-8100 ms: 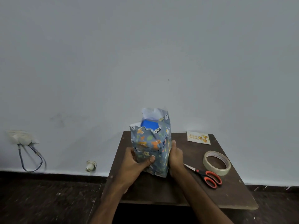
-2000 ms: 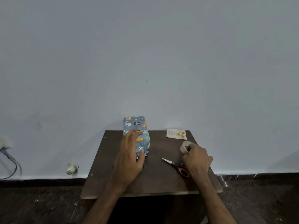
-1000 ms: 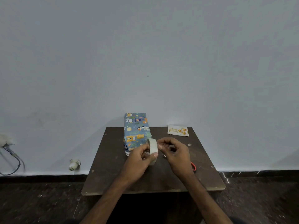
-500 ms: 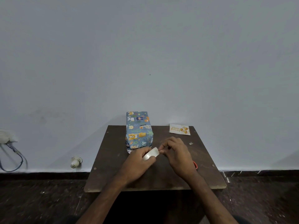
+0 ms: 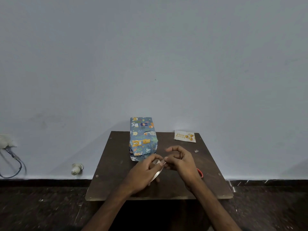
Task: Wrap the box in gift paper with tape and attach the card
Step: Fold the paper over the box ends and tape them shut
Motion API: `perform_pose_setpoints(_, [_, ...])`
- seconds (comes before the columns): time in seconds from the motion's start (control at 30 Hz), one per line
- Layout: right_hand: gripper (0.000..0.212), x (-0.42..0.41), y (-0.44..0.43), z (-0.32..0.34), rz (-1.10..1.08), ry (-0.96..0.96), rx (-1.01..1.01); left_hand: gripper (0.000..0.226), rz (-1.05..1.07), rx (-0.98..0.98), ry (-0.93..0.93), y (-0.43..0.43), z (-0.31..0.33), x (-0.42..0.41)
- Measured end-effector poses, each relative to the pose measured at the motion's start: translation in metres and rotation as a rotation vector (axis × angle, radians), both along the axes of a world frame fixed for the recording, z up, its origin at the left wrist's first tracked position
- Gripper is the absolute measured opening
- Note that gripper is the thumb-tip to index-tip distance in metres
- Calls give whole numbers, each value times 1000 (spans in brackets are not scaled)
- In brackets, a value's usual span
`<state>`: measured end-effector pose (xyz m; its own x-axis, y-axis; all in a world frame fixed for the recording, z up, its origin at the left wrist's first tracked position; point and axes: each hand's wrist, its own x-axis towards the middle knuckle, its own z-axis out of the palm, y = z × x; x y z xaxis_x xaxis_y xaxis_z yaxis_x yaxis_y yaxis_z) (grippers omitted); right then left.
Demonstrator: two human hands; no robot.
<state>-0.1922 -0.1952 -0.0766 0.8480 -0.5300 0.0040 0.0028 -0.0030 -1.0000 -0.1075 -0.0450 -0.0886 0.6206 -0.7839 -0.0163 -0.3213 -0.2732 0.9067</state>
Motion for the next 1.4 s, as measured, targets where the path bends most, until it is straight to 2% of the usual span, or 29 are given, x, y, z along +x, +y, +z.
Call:
perform_pose_setpoints(0.1, [24, 0, 3, 4, -2, 8, 55, 10, 52, -24, -3, -4, -1, -1])
perform_pose_setpoints(0.27, [21, 1, 4, 5, -3, 9, 158, 10, 151, -56, -123, -9, -2, -6])
perform_pose_setpoints(0.37, [18, 0, -1, 5, 83, 52, 248, 10, 158, -92, -87, -8, 0, -7])
perform_pose_setpoints(0.47, [23, -1, -8, 6, 163, 54, 351, 9, 172, -99, -54, -8, 0, -6])
perform_pose_setpoints(0.5, [25, -1, -11, 6, 175, 61, 322, 10, 174, -103, -51, -8, 0, -6])
perform_pose_setpoints(0.6, [28, -1, -13, 0, 184, 99, 66, 12, 171, -107, -55, -8, 0, -7])
perform_pose_setpoints(0.7, [19, 1, -12, -4, 142, 87, -56, 10, 139, -103, -37, -9, 1, -7])
perform_pose_setpoints(0.8, [16, 3, -12, -3, 121, 88, -40, 12, 75, -55, -18, -9, -2, -2])
perform_pose_setpoints(1.03, [16, 4, -9, -4, 102, 105, -44, 21, 118, 65, -245, -9, -7, 5])
perform_pose_setpoints(1.17, [9, 2, -9, -1, 103, 45, 15, 12, 92, 23, -137, -9, -5, 7])
perform_pose_setpoints(1.4, [19, 4, -18, 0, 106, 7, 54, 14, 132, -34, -36, -9, -2, 5])
